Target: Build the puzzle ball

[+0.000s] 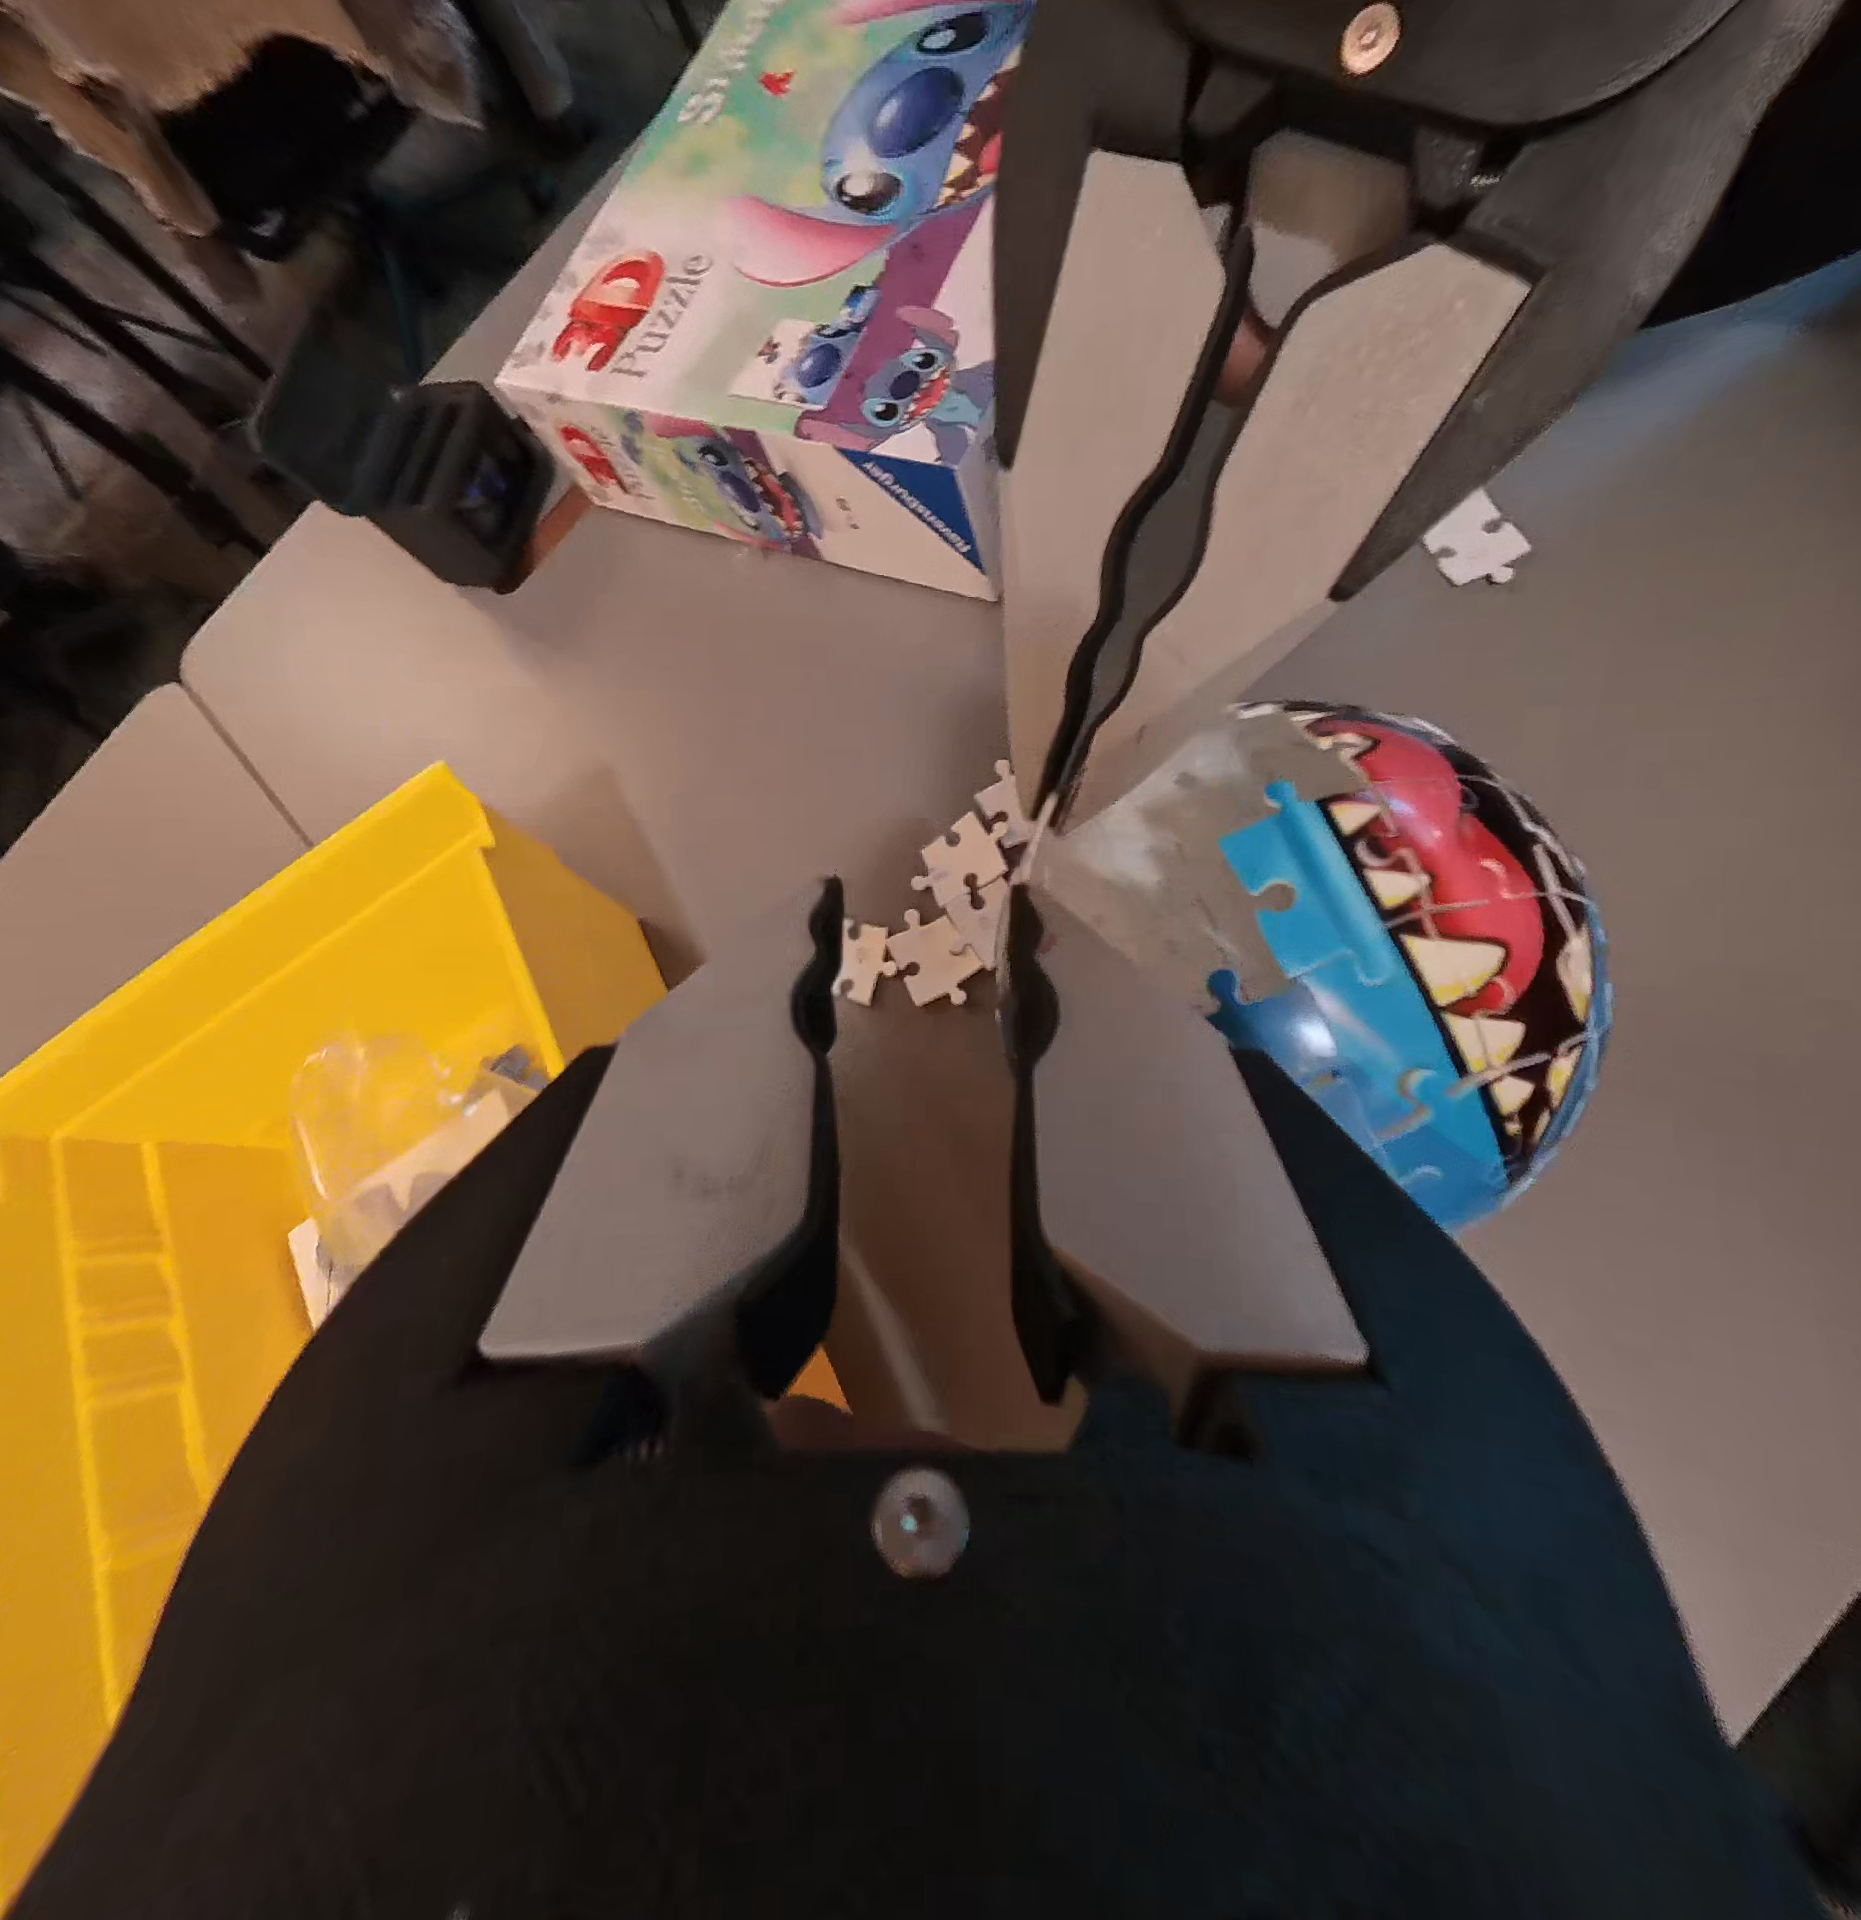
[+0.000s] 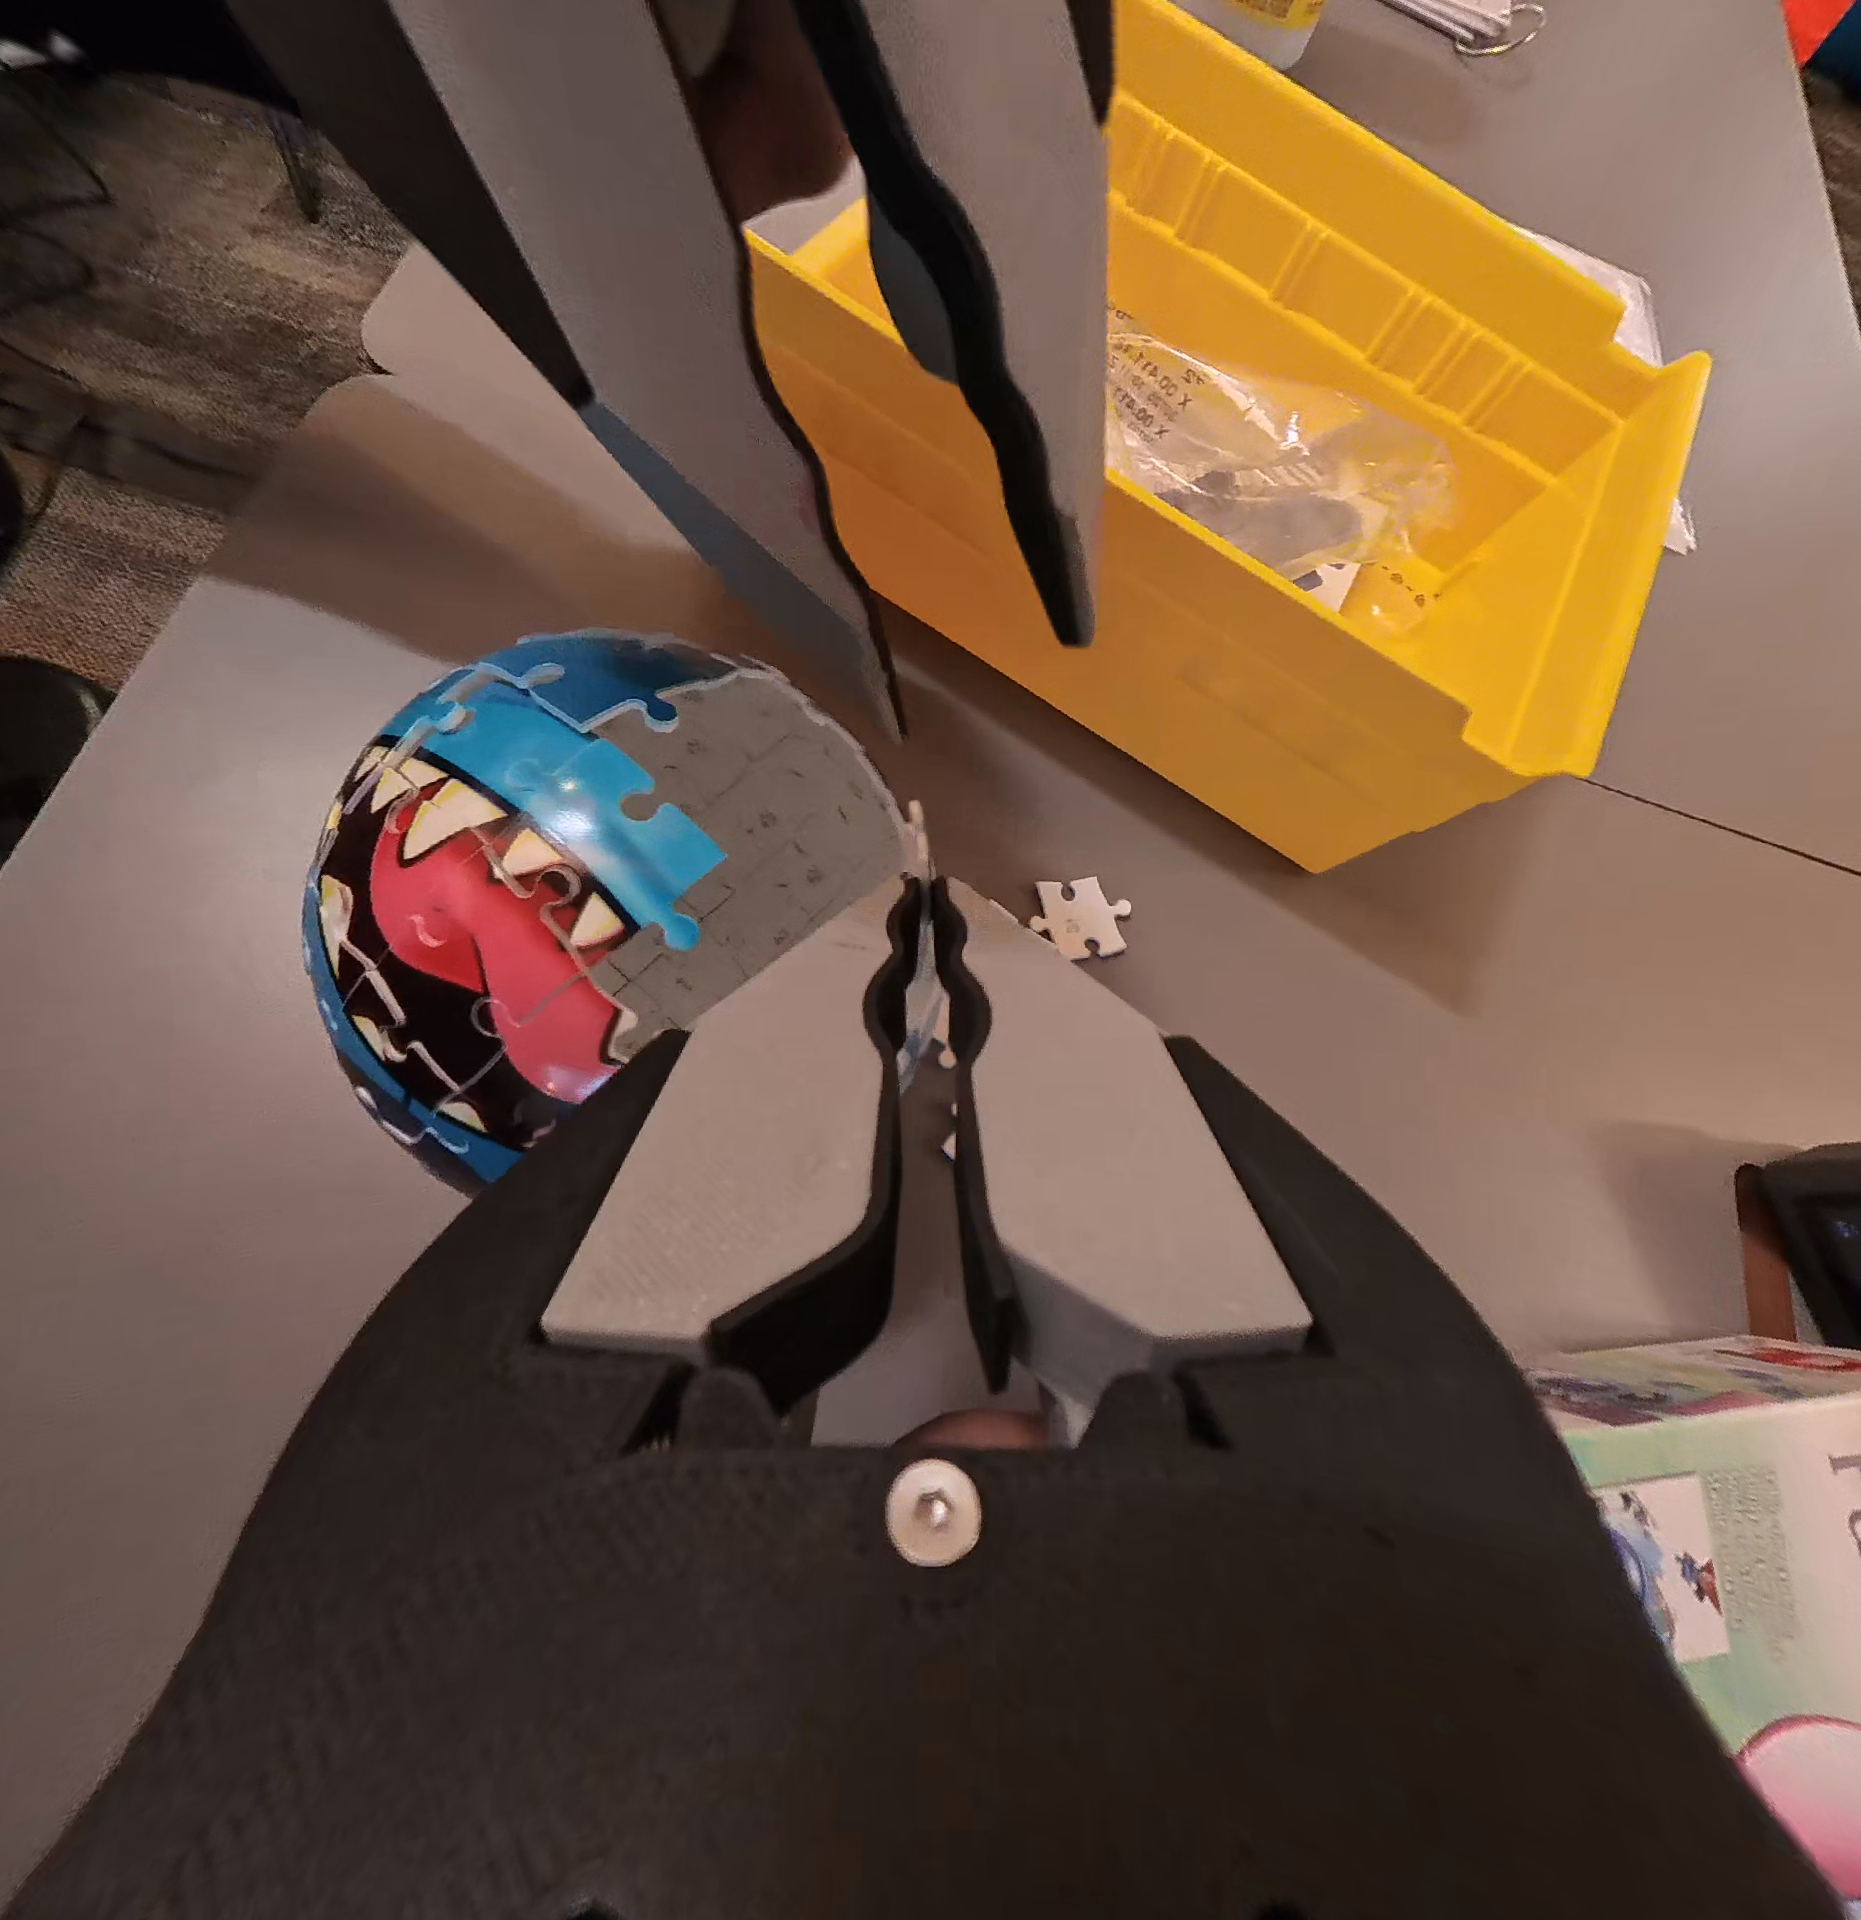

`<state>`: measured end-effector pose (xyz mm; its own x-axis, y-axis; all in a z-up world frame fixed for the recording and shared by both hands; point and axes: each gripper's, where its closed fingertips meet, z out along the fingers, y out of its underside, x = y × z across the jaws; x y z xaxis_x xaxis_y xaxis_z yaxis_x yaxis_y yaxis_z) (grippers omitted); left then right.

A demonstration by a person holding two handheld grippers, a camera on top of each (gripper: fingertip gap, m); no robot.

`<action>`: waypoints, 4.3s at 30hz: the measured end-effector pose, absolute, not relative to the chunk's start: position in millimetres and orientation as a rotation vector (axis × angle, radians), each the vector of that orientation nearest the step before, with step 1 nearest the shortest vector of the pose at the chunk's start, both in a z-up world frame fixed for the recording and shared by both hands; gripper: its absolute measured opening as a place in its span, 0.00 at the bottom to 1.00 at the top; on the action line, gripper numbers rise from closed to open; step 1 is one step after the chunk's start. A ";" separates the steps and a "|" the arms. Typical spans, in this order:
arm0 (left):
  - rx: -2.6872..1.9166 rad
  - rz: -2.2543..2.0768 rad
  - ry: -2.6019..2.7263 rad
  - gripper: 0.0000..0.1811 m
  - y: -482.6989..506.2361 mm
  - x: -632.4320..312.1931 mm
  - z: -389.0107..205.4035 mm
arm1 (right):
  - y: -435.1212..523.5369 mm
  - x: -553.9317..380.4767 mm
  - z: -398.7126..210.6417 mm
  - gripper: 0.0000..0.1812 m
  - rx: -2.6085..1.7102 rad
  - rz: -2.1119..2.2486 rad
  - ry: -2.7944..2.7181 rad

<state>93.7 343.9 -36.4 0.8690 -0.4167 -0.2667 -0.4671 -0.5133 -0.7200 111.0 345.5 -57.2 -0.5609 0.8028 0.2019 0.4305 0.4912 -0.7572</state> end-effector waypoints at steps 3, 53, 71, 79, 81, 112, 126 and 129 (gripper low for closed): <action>-2.174 0.027 0.695 0.09 344.3 101.1 -33.9 | 346.3 110.8 -60.5 0.00 -0.991 0.866 -2.206; -2.272 0.116 0.877 0.00 352.6 105.3 -73.9 | 352.6 108.1 -74.5 0.06 -0.996 0.910 -2.258; -2.295 0.179 0.843 0.00 350.5 100.0 -74.6 | 353.4 92.0 -82.7 0.09 -0.964 0.812 -2.401; -2.297 0.186 0.839 0.00 350.1 98.7 -74.7 | 346.7 90.1 -86.0 0.07 -0.910 0.889 -2.426; -2.299 0.185 0.837 0.00 349.9 98.8 -74.7 | 344.7 89.7 -86.7 0.06 -0.879 0.896 -2.428; -2.275 0.170 0.812 0.00 346.4 95.1 -75.1 | 337.4 83.8 -87.1 0.00 -0.701 0.932 -2.371; -2.272 0.180 0.809 0.00 345.7 94.7 -75.3 | 337.9 84.1 -86.7 0.00 -0.669 0.885 -2.335; -2.272 0.194 0.817 0.00 345.2 94.3 -75.4 | 338.1 84.0 -86.8 0.00 -0.660 0.849 -2.325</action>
